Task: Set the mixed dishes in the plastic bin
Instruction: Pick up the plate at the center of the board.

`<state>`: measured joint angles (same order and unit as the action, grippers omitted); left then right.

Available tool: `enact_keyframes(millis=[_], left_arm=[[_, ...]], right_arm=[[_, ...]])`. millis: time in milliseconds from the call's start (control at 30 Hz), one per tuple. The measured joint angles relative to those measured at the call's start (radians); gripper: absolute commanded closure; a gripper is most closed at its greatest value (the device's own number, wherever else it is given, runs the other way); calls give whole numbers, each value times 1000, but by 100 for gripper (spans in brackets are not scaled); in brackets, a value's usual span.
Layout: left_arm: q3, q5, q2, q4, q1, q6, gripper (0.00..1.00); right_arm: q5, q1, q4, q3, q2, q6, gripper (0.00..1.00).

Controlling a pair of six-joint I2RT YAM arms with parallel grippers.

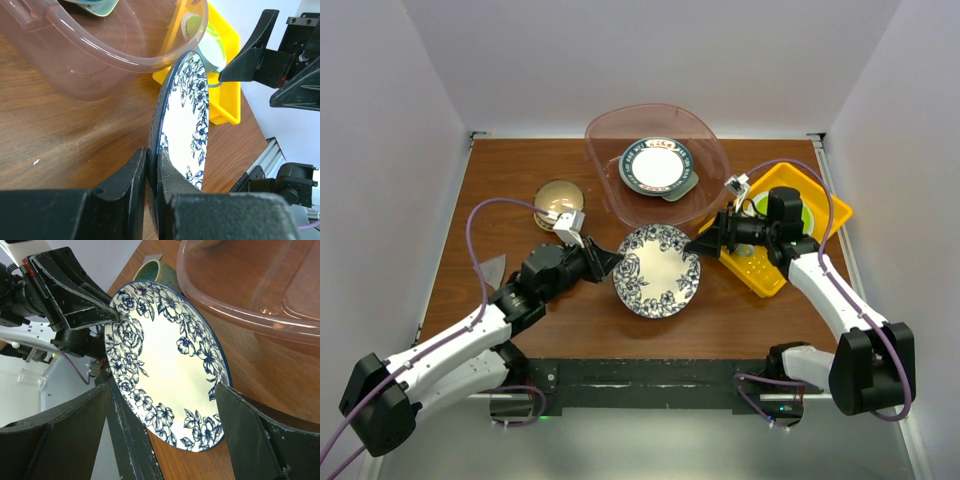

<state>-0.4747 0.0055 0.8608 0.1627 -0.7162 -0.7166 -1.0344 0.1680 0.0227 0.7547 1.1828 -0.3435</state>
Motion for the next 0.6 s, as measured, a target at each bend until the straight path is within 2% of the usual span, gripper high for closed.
enact_keyframes(millis=[100, 400, 600], left_arm=[[-5, 6, 8, 6, 3, -2, 100], [-11, 17, 10, 18, 5, -5, 100], [-11, 16, 1, 18, 14, -6, 100]], right_arm=[[6, 1, -8, -2, 8, -8, 14], [128, 2, -7, -4, 17, 23, 14], [132, 3, 7, -4, 48, 47, 14]])
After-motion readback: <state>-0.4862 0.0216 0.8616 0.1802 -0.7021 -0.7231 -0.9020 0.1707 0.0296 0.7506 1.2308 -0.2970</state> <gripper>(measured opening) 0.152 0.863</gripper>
